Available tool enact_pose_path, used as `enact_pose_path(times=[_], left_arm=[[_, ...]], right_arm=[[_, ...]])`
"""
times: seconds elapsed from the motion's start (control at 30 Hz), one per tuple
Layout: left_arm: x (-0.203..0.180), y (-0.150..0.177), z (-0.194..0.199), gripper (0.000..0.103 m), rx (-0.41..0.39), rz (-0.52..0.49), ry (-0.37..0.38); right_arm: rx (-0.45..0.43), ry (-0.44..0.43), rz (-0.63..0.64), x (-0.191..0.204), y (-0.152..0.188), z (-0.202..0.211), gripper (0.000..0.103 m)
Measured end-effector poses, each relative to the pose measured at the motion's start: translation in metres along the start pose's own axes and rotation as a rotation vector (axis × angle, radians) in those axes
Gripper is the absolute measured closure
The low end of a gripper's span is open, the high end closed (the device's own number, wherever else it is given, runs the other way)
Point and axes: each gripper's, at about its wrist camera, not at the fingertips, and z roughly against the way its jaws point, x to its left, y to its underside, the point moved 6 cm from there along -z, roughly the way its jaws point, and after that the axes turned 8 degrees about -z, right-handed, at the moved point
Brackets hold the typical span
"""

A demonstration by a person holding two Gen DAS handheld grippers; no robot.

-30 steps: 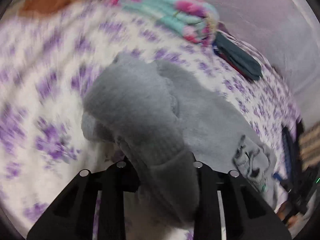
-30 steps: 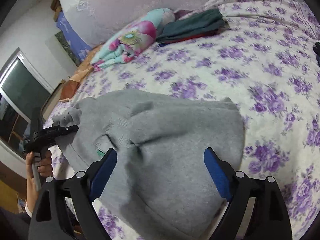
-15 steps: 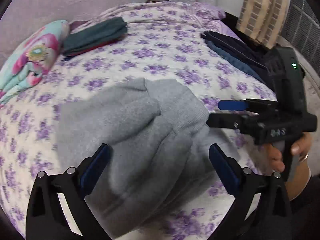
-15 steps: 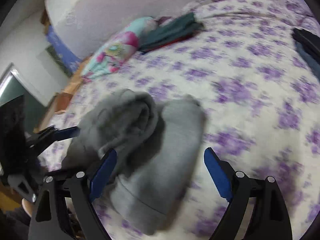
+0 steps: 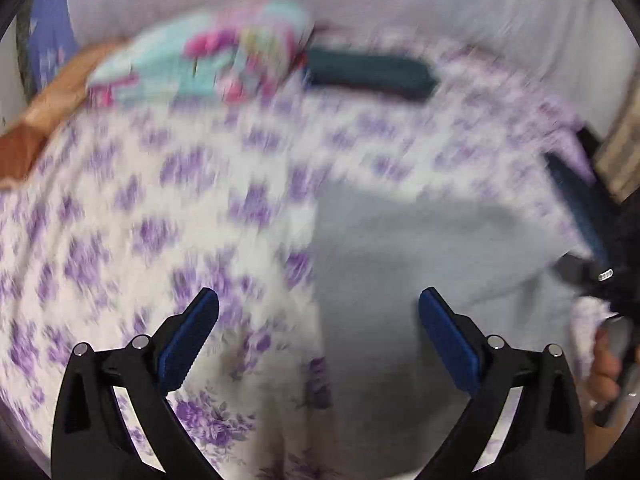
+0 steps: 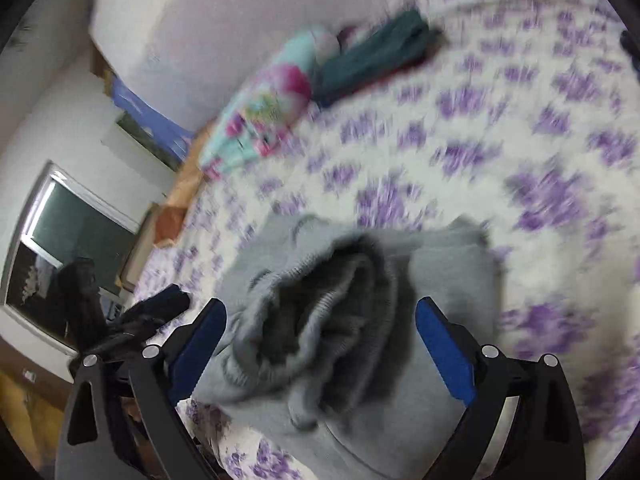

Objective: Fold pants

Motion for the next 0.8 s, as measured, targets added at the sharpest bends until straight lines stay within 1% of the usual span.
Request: enact_pose_path(times=[0.03, 0.07, 0.1, 0.13, 0.17, 0.2, 0.23, 0.27, 0.3, 0.37, 0.4, 0.47, 0.5, 0.53, 0.57, 0.63, 0.67, 0.7, 0.73, 0.77, 0.8], left_arm=[[0.0, 0.005, -0.01, 0.006, 0.026, 0.007, 0.015], [0.0, 0.01, -0.017, 0.006, 0.04, 0.019, 0.023], [0.0, 0.014, -0.02, 0.006, 0.044, 0.033, 0.02], [0.002, 0.015, -0.02, 0.006, 0.035, 0.046, 0.023], [0.005, 0.015, -0.016, 0.006, 0.026, 0.052, 0.033], [0.006, 0.014, -0.013, 0.006, 0.019, 0.054, 0.041], [0.009, 0.012, -0.005, 0.006, -0.001, 0.059, 0.06], [0.011, 0.01, 0.003, 0.006, -0.023, 0.061, 0.067], [0.011, 0.008, 0.011, 0.006, -0.043, 0.06, 0.063], [0.005, 0.005, 0.019, 0.006, -0.065, 0.048, 0.06], [0.0, 0.004, 0.024, 0.006, -0.073, 0.04, 0.077], [-0.016, 0.003, 0.025, 0.006, -0.077, 0.012, 0.143], [-0.024, 0.003, 0.021, 0.006, -0.074, -0.009, 0.157], [-0.031, 0.003, 0.017, 0.006, -0.069, -0.03, 0.154], [-0.039, 0.003, 0.009, 0.005, -0.058, -0.057, 0.141], [-0.053, 0.006, -0.013, 0.004, -0.025, -0.082, 0.135], [-0.057, 0.008, -0.024, 0.004, -0.002, -0.085, 0.117], [-0.056, 0.009, -0.03, 0.004, 0.014, -0.082, 0.094], [-0.056, 0.009, -0.032, 0.004, 0.024, -0.079, 0.075], [-0.056, 0.007, -0.027, 0.004, 0.025, -0.091, 0.07], [-0.056, 0.006, -0.023, 0.004, 0.028, -0.109, 0.061]], right_arm=[[0.034, 0.013, -0.018, 0.001, 0.001, -0.014, 0.011], [0.054, 0.036, -0.028, 0.001, 0.002, -0.022, 0.033], [0.055, 0.061, -0.021, 0.003, 0.002, -0.024, 0.05], [0.035, 0.054, 0.023, 0.013, 0.002, -0.019, 0.059], [0.015, 0.036, 0.057, 0.021, 0.003, -0.011, 0.064], [0.0, -0.021, 0.065, 0.031, 0.003, 0.002, 0.066], [-0.002, -0.065, 0.07, 0.038, 0.004, 0.012, 0.066], [-0.01, -0.088, 0.076, 0.043, 0.004, 0.02, 0.067], [-0.037, -0.111, 0.095, 0.049, 0.007, 0.036, 0.067], [-0.071, -0.131, 0.106, 0.049, 0.012, 0.055, 0.067], [-0.087, -0.143, 0.104, 0.045, 0.016, 0.067, 0.067], [-0.098, -0.138, 0.072, 0.026, 0.02, 0.078, 0.067], [-0.097, -0.115, 0.029, 0.007, 0.02, 0.08, 0.066], [-0.09, -0.084, -0.004, -0.009, 0.019, 0.077, 0.066], [-0.085, -0.035, -0.033, -0.027, 0.018, 0.069, 0.066], [-0.064, 0.114, -0.07, -0.065, 0.021, 0.045, 0.058], [-0.067, 0.139, -0.058, -0.069, 0.021, 0.038, 0.049], [-0.081, 0.156, -0.011, -0.064, 0.022, 0.038, 0.043], [-0.109, 0.24, 0.079, -0.052, 0.021, 0.044, 0.039], [-0.133, 0.299, 0.149, -0.042, 0.021, 0.05, 0.033], [-0.145, 0.334, 0.216, -0.032, 0.02, 0.055, 0.032]])
